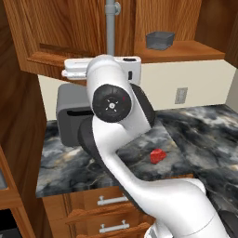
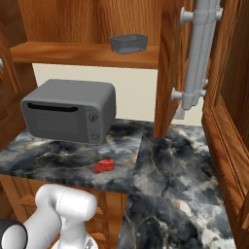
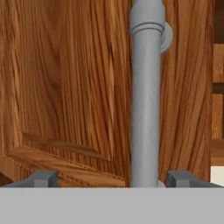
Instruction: Retrieve the tupperware from the cabinet, then place the raw meat into the tupperware to avoid contamination.
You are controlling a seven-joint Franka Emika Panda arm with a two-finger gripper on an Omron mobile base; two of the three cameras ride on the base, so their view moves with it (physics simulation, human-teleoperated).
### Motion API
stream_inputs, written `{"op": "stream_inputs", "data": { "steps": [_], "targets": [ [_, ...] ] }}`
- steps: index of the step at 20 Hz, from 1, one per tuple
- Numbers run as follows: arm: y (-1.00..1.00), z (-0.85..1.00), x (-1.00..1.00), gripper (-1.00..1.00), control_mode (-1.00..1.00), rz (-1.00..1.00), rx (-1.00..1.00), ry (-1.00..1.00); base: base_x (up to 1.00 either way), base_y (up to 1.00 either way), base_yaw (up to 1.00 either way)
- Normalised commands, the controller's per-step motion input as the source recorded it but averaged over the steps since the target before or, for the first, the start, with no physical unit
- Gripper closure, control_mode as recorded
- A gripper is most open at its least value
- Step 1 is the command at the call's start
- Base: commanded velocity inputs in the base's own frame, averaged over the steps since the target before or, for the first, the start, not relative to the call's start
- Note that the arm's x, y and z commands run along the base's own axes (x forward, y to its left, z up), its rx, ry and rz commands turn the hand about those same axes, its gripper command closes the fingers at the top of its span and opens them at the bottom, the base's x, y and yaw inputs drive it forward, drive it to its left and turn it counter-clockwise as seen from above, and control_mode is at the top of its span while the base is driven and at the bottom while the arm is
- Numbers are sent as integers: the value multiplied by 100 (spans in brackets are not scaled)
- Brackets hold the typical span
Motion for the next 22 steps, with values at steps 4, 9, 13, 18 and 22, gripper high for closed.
{"op": "stream_inputs", "data": {
  "steps": [4,9,13,18,22],
  "targets": [
    [-28,7,-46,-100,-100,0,0,17,0,0,0],
    [-50,-28,-69,-100,-100,0,-3,20,0,0,0],
    [-63,-61,-91,-100,-100,1,-2,16,0,0,0],
    [-90,-56,-88,-100,-100,0,4,5,0,0,0],
    [-100,-29,-59,-100,-100,0,13,0,0,0,0]
  ]
}}
